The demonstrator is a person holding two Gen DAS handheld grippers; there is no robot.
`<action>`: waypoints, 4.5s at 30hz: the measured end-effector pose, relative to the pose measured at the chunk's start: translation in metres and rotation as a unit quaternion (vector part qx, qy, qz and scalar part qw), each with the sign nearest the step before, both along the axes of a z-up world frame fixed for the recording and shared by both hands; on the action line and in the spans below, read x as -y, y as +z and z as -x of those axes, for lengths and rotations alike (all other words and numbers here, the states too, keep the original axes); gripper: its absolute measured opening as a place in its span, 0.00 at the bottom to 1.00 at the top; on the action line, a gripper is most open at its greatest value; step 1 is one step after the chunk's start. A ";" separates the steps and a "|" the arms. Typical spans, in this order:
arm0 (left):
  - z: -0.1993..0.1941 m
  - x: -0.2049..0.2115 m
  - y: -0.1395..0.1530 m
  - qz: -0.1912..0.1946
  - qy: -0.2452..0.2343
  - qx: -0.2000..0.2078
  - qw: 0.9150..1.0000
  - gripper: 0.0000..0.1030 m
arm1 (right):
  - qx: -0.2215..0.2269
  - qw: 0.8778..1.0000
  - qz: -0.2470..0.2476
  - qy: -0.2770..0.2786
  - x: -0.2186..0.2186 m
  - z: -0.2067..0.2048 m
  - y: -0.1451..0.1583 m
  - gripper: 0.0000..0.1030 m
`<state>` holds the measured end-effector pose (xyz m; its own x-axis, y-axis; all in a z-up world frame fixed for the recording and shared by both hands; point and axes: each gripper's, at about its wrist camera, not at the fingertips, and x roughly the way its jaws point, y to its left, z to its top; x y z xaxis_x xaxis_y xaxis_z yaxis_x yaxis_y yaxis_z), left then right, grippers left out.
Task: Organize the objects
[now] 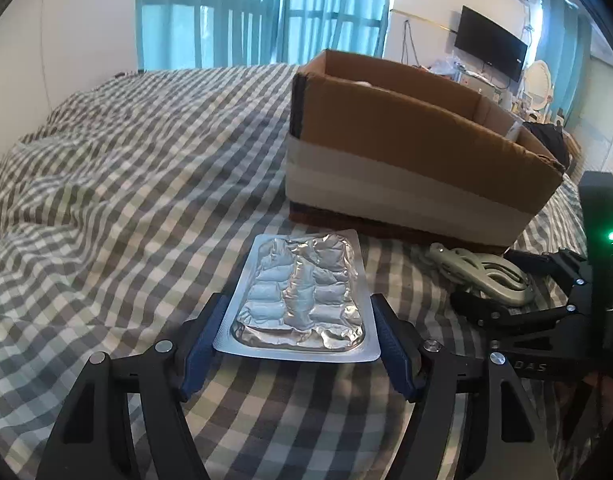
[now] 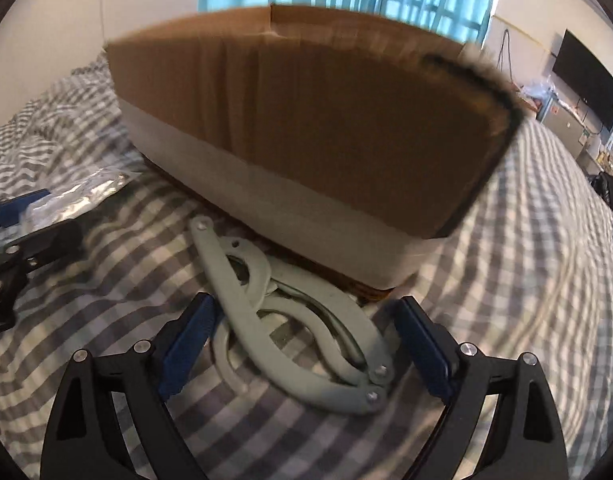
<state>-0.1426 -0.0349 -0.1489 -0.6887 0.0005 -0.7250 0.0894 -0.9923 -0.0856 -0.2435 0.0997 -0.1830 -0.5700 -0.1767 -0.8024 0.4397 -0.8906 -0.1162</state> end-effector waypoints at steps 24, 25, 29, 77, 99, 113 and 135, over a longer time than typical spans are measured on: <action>-0.063 -0.024 0.042 -0.008 -0.027 -0.015 0.999 0.71 | -0.074 0.994 0.058 -0.054 -0.018 -0.119 0.067 0.78; -0.065 -0.024 0.047 -0.007 -0.028 -0.020 0.999 0.71 | -0.079 0.993 0.063 -0.057 -0.018 -0.123 0.071 0.78; -0.072 -0.029 0.072 -0.010 -0.025 -0.052 0.998 0.71 | -0.104 0.990 0.077 -0.064 -0.024 -0.150 0.096 0.78; 0.177 -0.042 0.082 0.073 -0.078 -0.093 0.990 0.70 | -0.118 0.981 0.115 -0.100 -0.018 0.121 0.135 0.78; 0.107 -0.040 0.152 0.050 -0.075 -0.136 0.987 1.00 | -0.162 0.969 0.146 -0.120 -0.040 0.041 0.223 0.91; 0.004 -0.014 0.218 0.011 -0.043 -0.207 0.977 1.00 | -0.229 0.952 0.135 -0.150 -0.067 -0.114 0.262 0.98; -0.022 -0.035 0.156 0.057 -0.022 -0.193 0.979 1.00 | -0.231 0.947 0.121 -0.187 -0.090 -0.110 0.179 1.00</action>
